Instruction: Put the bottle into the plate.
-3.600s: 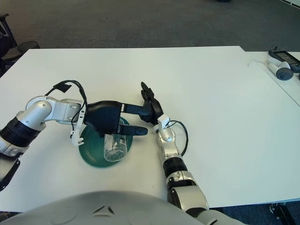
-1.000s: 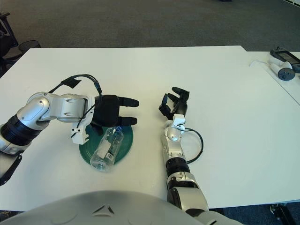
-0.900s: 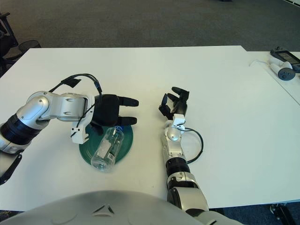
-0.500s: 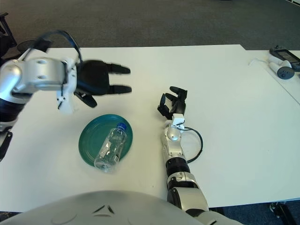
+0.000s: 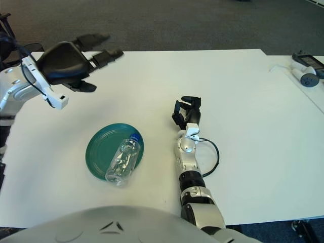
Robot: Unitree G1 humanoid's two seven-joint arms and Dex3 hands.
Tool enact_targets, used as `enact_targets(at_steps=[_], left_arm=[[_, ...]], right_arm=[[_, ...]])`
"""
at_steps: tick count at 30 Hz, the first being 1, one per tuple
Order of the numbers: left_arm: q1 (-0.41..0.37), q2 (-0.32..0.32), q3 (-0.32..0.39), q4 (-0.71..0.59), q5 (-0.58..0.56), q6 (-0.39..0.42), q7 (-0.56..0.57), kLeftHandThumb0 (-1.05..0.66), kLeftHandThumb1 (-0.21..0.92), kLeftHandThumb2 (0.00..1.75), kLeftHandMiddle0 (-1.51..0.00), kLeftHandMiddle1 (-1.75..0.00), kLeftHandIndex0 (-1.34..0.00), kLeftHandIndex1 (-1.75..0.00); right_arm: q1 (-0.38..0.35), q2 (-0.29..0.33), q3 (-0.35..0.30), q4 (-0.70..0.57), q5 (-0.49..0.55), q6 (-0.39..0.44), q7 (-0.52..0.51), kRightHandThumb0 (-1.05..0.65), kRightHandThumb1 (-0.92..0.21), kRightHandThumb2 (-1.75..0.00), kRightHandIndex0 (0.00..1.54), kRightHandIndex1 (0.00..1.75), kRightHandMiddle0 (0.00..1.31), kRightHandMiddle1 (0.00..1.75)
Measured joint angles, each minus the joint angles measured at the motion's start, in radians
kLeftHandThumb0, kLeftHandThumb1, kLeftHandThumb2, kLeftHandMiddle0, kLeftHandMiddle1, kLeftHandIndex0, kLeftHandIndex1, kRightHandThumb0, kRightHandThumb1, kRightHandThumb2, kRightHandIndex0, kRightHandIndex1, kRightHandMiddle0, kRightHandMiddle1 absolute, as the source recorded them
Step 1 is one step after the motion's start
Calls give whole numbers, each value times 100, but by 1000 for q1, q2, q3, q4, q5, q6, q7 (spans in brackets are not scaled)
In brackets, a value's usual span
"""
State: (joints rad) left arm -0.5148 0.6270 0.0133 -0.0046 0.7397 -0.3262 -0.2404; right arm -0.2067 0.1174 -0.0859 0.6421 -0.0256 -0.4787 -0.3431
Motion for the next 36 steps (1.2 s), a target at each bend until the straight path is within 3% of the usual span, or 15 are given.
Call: enact_targets(at_steps=[3,8,19,26,36], left_arm=[[19,-69,44,31,-76,75,60,-81,92,113,-27,-9,0,-73],[28,-118,81,53,-163,141,113,-76,92,109,-32,-11,0,-77],[61,-172,89,272,-310,109,201,-67,92,103,-32,-11,0,-81],[79,-189,65,524,-333,75,276,-67,92,103,-33,-12,0,-82],[106,-300,7,872,-364,3,379,-65,92,101,-40,-18,0,-88]], right_arm=[[5,0,6,-7,0,4,8,-35,-92,-51,21,125,19,175],[10,0,12,-20,-2,12,10,-35,-92,-51,21,124,19,175],[24,0,28,-41,-6,26,14,-35,-92,-51,21,123,19,175],[30,0,29,-50,-6,27,15,-35,-92,-51,21,123,19,175],[35,0,31,-57,-6,29,24,-35,-92,-51,19,123,19,175]])
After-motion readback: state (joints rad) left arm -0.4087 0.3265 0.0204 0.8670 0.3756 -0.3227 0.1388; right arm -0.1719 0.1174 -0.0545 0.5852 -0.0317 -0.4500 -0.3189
